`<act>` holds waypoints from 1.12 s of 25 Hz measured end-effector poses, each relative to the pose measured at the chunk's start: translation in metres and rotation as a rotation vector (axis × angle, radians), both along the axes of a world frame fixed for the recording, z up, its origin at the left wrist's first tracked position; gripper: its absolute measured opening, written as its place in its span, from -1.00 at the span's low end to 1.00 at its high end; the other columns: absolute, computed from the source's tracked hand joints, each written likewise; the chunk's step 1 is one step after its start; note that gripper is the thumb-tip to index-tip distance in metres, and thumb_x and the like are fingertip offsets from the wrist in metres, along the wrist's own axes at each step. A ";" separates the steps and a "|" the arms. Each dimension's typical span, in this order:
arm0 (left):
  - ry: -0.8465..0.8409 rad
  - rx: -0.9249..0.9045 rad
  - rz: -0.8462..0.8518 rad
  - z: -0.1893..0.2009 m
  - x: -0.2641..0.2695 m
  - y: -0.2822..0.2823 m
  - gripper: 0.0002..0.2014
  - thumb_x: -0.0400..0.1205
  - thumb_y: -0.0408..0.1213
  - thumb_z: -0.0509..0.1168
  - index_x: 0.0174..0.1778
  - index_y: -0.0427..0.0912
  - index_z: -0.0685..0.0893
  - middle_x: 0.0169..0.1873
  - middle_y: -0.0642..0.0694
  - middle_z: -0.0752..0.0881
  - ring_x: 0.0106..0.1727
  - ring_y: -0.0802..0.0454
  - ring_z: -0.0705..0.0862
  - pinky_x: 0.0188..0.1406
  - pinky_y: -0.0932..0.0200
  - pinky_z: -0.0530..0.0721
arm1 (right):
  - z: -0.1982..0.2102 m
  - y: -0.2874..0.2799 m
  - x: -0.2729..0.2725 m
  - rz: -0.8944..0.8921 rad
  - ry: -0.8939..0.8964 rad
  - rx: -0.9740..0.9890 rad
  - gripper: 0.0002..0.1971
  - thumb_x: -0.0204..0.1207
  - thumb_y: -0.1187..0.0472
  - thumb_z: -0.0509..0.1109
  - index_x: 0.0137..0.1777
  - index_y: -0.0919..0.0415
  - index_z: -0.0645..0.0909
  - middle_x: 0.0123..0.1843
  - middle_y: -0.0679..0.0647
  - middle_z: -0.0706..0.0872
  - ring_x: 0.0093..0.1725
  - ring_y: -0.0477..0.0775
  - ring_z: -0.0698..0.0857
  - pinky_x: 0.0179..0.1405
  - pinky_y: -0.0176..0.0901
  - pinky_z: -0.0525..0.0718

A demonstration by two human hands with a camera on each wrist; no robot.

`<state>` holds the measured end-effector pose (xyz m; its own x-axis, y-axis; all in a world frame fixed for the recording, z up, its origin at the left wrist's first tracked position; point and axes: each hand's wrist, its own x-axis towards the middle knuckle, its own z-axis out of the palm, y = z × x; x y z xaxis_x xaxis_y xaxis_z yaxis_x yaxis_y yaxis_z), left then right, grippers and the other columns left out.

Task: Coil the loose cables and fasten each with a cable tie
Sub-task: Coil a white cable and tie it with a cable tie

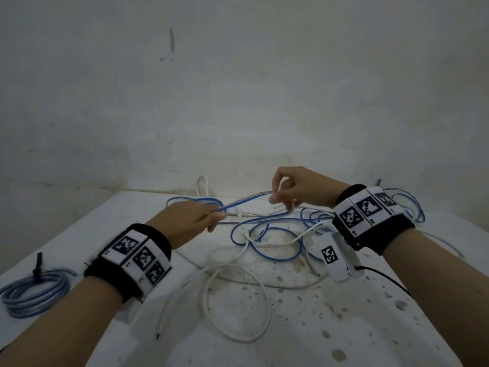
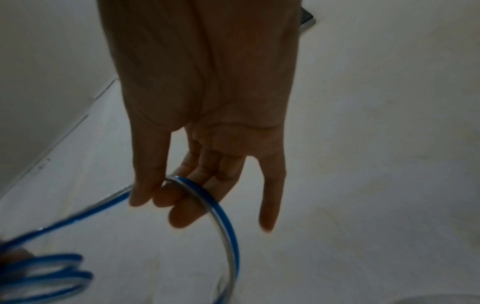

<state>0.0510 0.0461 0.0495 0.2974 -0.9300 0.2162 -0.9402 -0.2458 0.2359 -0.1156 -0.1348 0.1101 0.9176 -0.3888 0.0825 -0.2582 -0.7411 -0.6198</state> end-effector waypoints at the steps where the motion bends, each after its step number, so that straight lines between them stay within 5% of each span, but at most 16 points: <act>1: 0.070 -0.030 -0.003 0.004 0.003 0.004 -0.55 0.71 0.05 -0.01 -0.46 -0.06 0.45 -0.55 0.03 0.46 -0.50 0.20 0.45 -0.41 0.33 0.34 | -0.005 -0.004 -0.002 -0.001 -0.029 -0.018 -0.84 0.46 0.28 0.46 -0.21 0.18 0.49 -0.44 0.03 0.66 -0.45 -0.06 0.60 -0.38 -0.37 0.52; 4: 0.209 -0.020 -0.072 0.006 0.006 0.004 -0.49 0.65 0.11 0.03 -0.58 -0.08 0.42 -0.63 0.04 0.38 -0.61 0.16 0.34 -0.44 0.29 0.28 | -0.016 -0.001 -0.001 -0.053 -0.395 -0.309 -0.93 0.51 0.32 0.39 -0.13 0.23 0.54 -0.35 0.04 0.68 -0.36 -0.04 0.66 -0.26 -0.29 0.62; 7: 0.281 -0.052 -0.120 -0.001 -0.003 -0.004 -0.49 0.67 0.10 0.01 -0.56 -0.07 0.41 -0.68 0.07 0.39 -0.61 0.18 0.34 -0.40 0.25 0.27 | 0.003 0.015 0.006 -0.014 -0.684 -0.439 -0.97 0.57 0.32 0.30 -0.06 0.28 0.55 -0.36 -0.11 0.54 -0.39 -0.19 0.55 -0.30 -0.47 0.48; 9: 0.124 -0.136 -0.082 -0.003 -0.002 -0.001 -0.50 0.63 0.18 -0.10 -0.53 -0.01 0.37 -0.65 0.07 0.40 -0.54 0.21 0.45 -0.42 0.28 0.28 | 0.024 0.020 0.005 -0.023 -0.584 -0.546 -0.92 0.59 0.27 0.27 -0.05 0.26 0.58 -0.41 -0.15 0.48 -0.42 -0.18 0.46 -0.34 -0.38 0.40; 12: -0.149 -0.154 0.024 0.006 0.011 0.016 -0.52 0.46 0.27 -0.32 -0.46 0.06 0.34 -0.55 0.08 0.46 -0.49 0.21 0.49 -0.45 0.29 0.30 | 0.037 0.018 -0.002 0.063 -0.172 -0.684 -0.88 0.60 0.22 0.27 -0.09 0.17 0.63 -0.46 -0.18 0.46 -0.44 -0.23 0.43 -0.37 -0.39 0.35; 15: -0.132 -0.065 0.040 0.010 0.024 0.024 -0.45 0.40 0.33 -0.29 -0.44 0.03 0.44 -0.54 0.04 0.52 -0.46 0.11 0.49 -0.39 0.26 0.37 | 0.024 0.014 -0.002 0.138 0.134 -0.478 -0.75 0.63 0.23 0.21 -0.29 0.14 0.56 -0.49 -0.07 0.44 -0.49 -0.18 0.39 -0.42 -0.45 0.33; 18: 0.397 -0.158 0.016 0.010 0.003 0.016 -0.48 0.61 0.13 0.09 -0.58 -0.13 0.42 -0.72 0.05 0.41 -0.62 0.16 0.34 -0.52 0.36 0.33 | -0.001 0.004 0.004 0.043 0.222 -0.503 -0.67 0.68 0.19 0.09 -0.35 0.13 0.43 -0.40 -0.02 0.44 -0.36 0.00 0.42 -0.21 -0.24 0.37; 20: 0.830 -0.207 0.025 0.009 -0.008 0.009 -0.45 0.69 -0.11 0.13 -0.69 -0.14 0.42 -0.85 0.06 0.37 -0.76 0.21 0.32 -0.71 0.47 0.30 | -0.015 0.000 0.008 -0.037 0.254 -0.705 -0.71 0.70 0.21 0.03 -0.26 0.16 0.42 -0.27 0.01 0.47 -0.21 0.10 0.47 -0.06 -0.05 0.36; 22: 1.132 -0.244 -0.164 0.011 -0.012 0.004 -0.43 0.67 -0.08 0.09 -0.74 -0.07 0.41 -0.86 0.12 0.28 -0.82 0.22 0.21 -0.76 0.41 0.24 | -0.021 -0.002 0.009 -0.047 0.132 -0.653 -0.71 0.71 0.21 0.00 -0.25 0.16 0.39 -0.27 0.02 0.47 -0.21 0.11 0.47 -0.05 -0.04 0.33; 26: 1.762 -0.349 -0.810 0.034 -0.003 -0.002 -0.57 0.72 -0.13 -0.06 -0.35 -0.23 0.55 -0.67 0.03 0.28 -0.65 0.09 0.24 -0.48 0.25 0.44 | -0.037 0.009 0.003 0.087 -0.350 -0.271 -0.80 0.69 0.07 0.06 -0.19 0.03 0.30 -0.44 -0.03 0.36 -0.46 -0.05 0.31 -0.37 -0.22 0.28; 28: 1.851 -0.448 -0.987 0.043 -0.006 -0.004 -0.61 0.77 -0.17 -0.12 -0.11 -0.33 0.51 -0.52 -0.07 0.35 -0.51 0.01 0.35 -0.20 0.12 0.50 | -0.053 0.018 0.007 0.162 -0.396 -0.201 -0.84 0.63 0.06 0.06 -0.20 -0.01 0.29 -0.42 -0.03 0.34 -0.46 -0.13 0.29 -0.39 -0.27 0.29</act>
<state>0.0448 0.0421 0.0928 -0.0530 -0.8557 0.5147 0.6264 0.3729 0.6845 -0.1083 -0.1168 0.0569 0.8481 -0.1833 0.4971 0.0979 -0.8679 -0.4871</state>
